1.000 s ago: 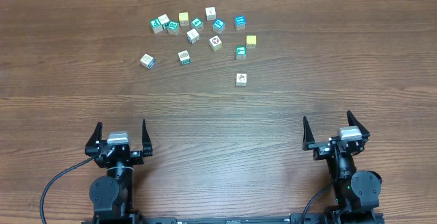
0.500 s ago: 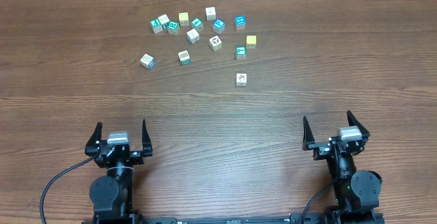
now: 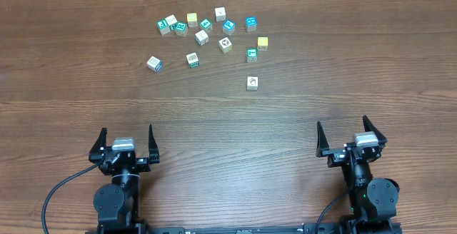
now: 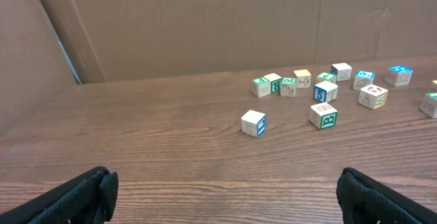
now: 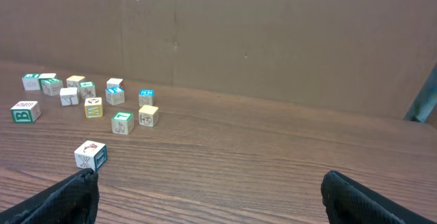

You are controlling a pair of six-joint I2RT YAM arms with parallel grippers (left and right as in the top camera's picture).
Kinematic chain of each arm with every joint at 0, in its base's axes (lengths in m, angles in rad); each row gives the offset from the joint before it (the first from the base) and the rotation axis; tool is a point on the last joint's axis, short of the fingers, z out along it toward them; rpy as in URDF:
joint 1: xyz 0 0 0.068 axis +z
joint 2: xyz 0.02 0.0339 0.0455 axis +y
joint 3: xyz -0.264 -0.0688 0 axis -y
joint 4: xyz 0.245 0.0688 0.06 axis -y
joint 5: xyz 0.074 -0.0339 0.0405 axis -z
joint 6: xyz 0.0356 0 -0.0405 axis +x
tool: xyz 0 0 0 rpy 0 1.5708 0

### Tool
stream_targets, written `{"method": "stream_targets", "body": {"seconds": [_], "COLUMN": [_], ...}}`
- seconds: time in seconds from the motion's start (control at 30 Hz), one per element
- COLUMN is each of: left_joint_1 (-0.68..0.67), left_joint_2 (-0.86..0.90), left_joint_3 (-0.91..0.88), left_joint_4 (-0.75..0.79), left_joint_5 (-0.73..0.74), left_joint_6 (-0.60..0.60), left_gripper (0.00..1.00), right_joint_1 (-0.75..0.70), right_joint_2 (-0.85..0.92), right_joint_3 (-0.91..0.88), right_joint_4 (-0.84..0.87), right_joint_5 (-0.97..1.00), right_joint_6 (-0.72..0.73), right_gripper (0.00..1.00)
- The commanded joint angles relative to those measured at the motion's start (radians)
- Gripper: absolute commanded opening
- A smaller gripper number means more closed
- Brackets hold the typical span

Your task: Form a horizontal line

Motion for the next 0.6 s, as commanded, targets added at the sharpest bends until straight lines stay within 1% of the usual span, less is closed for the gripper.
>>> {"method": "stream_targets", "body": {"seconds": [0.0, 0.37, 0.47, 0.57], "left_joint_1": [-0.008, -0.008, -0.008, -0.008], "left_joint_2": [-0.008, -0.008, -0.008, -0.008], "left_joint_3": [-0.004, -0.004, -0.004, 0.017], "left_joint_4": [0.003, 0.005, 0.022, 0.027], "left_joint_5": [0.006, 0.005, 0.027, 0.086], "left_joint_6": [0.016, 0.016, 0.015, 0.013], "left_gripper": [1.00, 1.00, 1.00, 1.00], "right_joint_1": [-0.007, -0.007, -0.007, -0.007], "right_joint_2": [-0.010, -0.010, -0.010, -0.010], "right_joint_3": [-0.011, -0.011, -0.011, -0.011], "right_joint_4": [0.005, 0.005, 0.005, 0.005], "right_joint_5": [-0.006, -0.006, -0.006, -0.006], "right_joint_6": [-0.003, -0.003, -0.003, -0.003], "right_gripper": [1.00, 1.00, 1.00, 1.00]}}
